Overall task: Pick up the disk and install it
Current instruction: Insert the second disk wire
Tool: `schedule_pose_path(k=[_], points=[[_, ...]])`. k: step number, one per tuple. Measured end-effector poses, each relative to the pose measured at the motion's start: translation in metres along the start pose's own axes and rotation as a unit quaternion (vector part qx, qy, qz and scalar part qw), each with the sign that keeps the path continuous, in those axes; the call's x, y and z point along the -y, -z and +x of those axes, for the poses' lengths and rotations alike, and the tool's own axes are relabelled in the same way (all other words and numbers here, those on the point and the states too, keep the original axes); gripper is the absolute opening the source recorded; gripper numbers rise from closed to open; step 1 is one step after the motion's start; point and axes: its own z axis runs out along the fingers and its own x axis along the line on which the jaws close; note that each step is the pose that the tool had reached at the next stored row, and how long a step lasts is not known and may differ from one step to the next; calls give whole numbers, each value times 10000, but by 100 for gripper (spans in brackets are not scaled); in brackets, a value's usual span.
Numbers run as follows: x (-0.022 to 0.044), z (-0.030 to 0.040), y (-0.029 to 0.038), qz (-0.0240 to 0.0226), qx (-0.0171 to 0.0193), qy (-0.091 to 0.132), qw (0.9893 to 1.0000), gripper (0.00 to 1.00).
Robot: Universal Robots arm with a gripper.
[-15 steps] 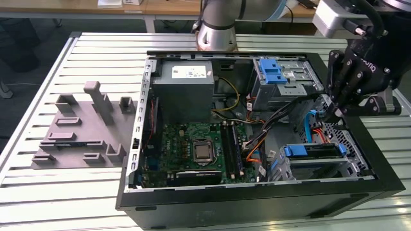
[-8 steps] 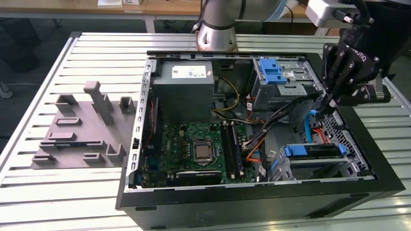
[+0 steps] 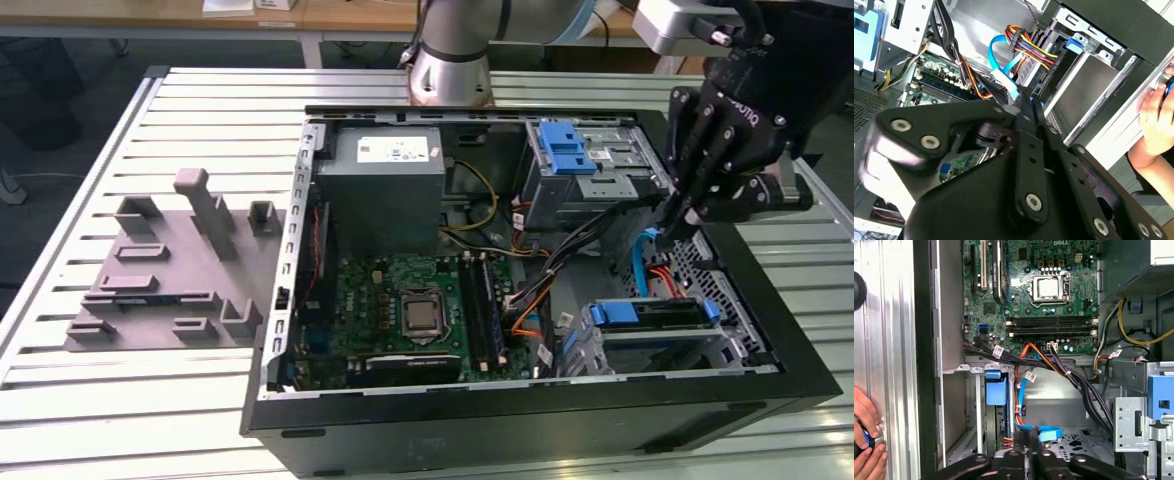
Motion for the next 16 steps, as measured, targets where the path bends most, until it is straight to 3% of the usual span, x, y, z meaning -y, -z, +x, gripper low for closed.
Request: schedule_pose_path(k=[1,2,7,8,16], points=[[0,-2,-2,0,-1,0,10000,17],[0,-6,-2,0,-3,0,10000,24],[-4,-29,-29,0,-5,0,10000,25],[-8,-32,-41,0,-4,-2,10000,32],[-12,-63,-131,1,-35,-1,10000,32]])
